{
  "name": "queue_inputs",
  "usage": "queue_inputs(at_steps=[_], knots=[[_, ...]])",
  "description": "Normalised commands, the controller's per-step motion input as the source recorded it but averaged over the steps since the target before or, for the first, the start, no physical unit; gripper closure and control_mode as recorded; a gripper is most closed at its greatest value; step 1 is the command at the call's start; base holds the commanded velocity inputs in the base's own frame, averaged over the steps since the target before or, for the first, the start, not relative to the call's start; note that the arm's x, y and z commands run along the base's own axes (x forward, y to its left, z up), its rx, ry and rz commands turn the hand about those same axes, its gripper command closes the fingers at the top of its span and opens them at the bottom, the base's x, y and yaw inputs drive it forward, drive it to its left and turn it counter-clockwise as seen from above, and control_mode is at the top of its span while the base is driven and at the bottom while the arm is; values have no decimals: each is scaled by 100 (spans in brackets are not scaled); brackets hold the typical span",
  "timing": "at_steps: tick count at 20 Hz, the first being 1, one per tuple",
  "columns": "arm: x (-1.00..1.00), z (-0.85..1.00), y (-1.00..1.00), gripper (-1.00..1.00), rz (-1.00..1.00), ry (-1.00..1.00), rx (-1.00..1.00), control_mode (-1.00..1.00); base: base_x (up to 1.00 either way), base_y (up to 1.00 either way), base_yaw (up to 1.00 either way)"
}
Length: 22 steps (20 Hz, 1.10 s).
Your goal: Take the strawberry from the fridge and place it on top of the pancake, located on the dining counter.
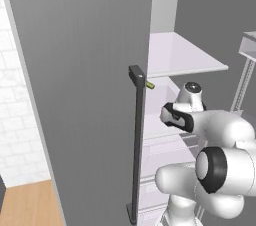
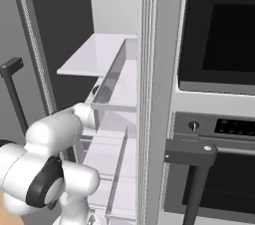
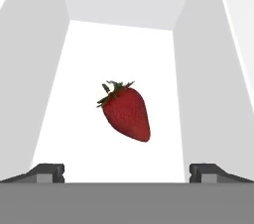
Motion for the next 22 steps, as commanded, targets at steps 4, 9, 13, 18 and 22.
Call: queue_inputs(at_steps=[4,9,13,18,22], knots=[[31,-18,-3,-100,0,3,0,-100,0,0,0],[27,-13,0,-100,0,4,0,-100,0,0,0],[26,-13,0,-100,0,6,0,-100,0,0,0],[26,-18,0,-100,0,8,0,-100,0,0,0],[-4,-39,0,-100,0,4,0,-100,0,0,0]])
